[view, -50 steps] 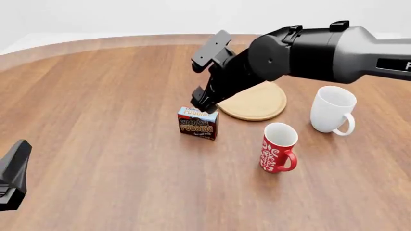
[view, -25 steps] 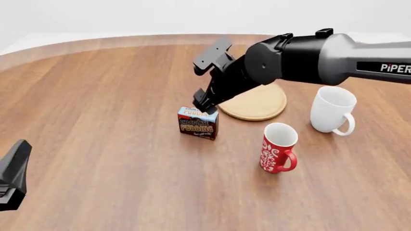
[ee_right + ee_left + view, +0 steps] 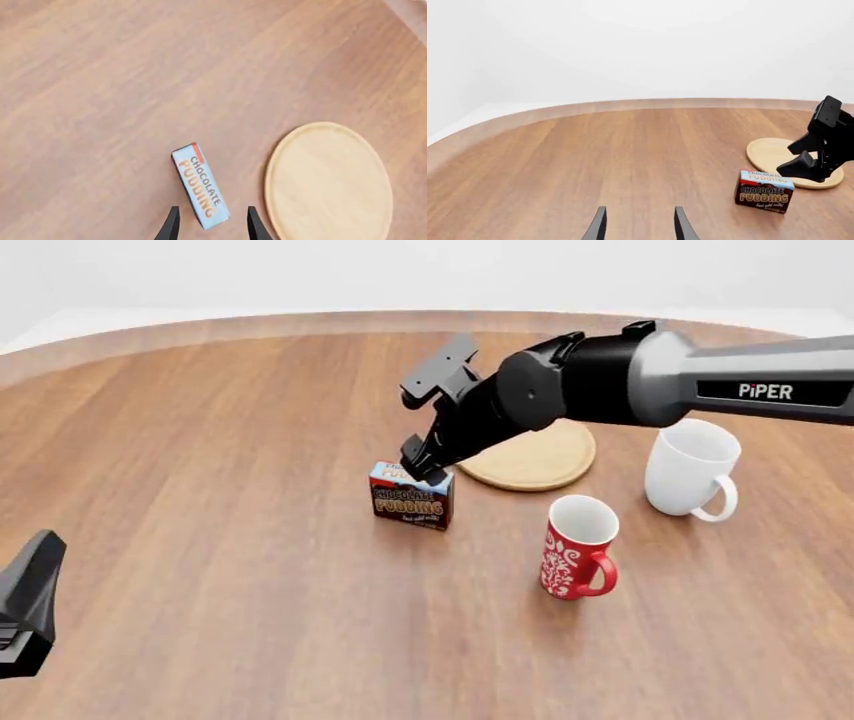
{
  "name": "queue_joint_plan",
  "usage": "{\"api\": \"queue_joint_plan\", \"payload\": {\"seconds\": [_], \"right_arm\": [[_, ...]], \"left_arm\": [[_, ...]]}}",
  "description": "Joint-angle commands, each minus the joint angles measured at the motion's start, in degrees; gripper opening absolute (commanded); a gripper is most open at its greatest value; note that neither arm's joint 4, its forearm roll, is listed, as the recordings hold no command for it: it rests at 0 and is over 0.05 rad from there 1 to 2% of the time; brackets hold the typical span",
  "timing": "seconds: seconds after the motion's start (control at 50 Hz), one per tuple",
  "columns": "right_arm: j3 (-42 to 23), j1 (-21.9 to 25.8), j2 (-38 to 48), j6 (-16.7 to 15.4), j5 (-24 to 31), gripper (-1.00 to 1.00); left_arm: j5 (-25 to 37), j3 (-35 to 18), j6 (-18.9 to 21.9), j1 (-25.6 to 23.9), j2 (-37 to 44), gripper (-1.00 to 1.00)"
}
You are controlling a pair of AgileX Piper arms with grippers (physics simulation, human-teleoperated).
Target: Put the chocolate pudding to the left of the plate.
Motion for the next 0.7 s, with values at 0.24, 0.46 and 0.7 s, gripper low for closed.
{"api": "queue_joint_plan", "payload": {"seconds": [0.24, 0.46, 0.7], "right_arm": [[0.63, 0.72, 3.03, 1.33, -1.95, 1.0], [0.57, 0.49, 3.26, 1.25, -2.09, 1.0], [1.52, 0.27, 4.12, 2.15, -3.64, 1.0]], "left_arm": [[0.0, 0.0, 0.0, 0.0, 0.0, 1.0], [0.0, 0.0, 0.0, 0.0, 0.0, 1.0], [0.0, 0.0, 0.0, 0.0, 0.0, 1.0]]}}
